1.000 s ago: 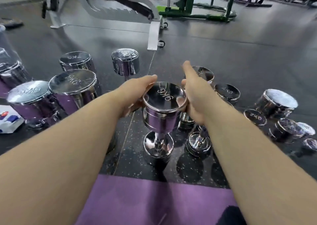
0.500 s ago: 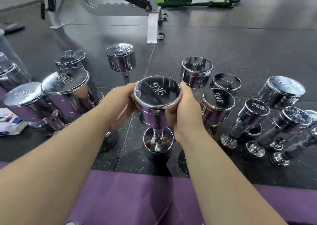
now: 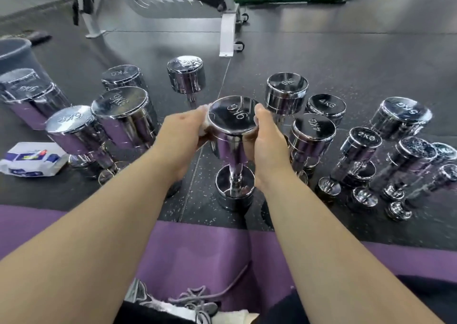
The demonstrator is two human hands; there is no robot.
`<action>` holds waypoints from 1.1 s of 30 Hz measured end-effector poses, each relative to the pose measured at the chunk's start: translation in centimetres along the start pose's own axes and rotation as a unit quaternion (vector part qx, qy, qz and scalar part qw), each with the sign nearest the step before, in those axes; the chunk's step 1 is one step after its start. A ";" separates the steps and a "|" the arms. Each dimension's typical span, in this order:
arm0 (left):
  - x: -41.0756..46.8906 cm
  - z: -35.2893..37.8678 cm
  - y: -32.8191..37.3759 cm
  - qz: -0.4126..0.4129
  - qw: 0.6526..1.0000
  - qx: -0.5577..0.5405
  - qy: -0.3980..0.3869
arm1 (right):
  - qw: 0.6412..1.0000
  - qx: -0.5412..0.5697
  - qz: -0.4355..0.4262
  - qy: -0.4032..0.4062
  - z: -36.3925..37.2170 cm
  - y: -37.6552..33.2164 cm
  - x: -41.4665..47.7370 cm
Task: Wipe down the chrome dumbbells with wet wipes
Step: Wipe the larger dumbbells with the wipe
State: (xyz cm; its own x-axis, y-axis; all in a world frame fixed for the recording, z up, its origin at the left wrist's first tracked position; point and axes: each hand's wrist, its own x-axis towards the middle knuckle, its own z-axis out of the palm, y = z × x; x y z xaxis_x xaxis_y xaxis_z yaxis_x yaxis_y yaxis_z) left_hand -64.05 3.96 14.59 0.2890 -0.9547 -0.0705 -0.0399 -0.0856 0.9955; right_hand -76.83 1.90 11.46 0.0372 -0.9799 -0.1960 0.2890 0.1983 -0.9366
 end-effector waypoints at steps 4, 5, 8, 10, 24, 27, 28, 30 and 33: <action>2.1 0.8 1.3 -0.005 1.000 0.030 -0.002 | 1.000 0.006 -0.009 -0.004 0.0 0.1 0.1; 2.5 0.9 1.2 -0.039 0.999 0.031 0.021 | 1.000 0.004 -0.013 -0.004 0.0 0.0 0.2; 1.3 1.4 -1.7 -0.096 0.993 -0.038 0.063 | 1.000 0.005 -0.021 0.002 0.0 0.0 0.6; -1.0 2.7 -3.0 -0.082 0.988 -0.078 0.104 | 0.999 0.022 -0.024 -0.002 0.2 -0.1 0.6; -2.6 6.6 -1.5 0.030 0.958 -0.145 0.244 | 0.999 0.021 -0.019 0.017 0.5 0.4 0.6; -1.2 6.3 -2.3 -0.046 0.949 -0.180 0.256 | 0.999 0.039 -0.001 0.013 0.2 0.4 0.8; -2.1 6.8 -3.0 -0.040 0.950 -0.163 0.264 | 0.999 0.038 -0.004 0.012 0.2 0.5 0.9; -4.8 8.0 -3.5 0.028 0.956 -0.080 0.280 | 0.999 0.028 -0.015 0.012 0.3 0.4 1.1; -3.9 7.7 -2.9 0.085 0.954 -0.058 0.283 | 1.000 0.019 -0.008 -0.001 0.1 0.5 1.2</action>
State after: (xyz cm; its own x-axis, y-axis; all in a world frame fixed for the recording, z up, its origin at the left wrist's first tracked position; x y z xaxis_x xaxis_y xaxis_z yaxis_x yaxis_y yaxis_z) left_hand -72.44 5.69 11.44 0.7588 -0.6430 0.1041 -0.0345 0.1200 0.9922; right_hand -76.49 0.84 10.77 0.0336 -0.9829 -0.1811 0.3249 0.1821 -0.9280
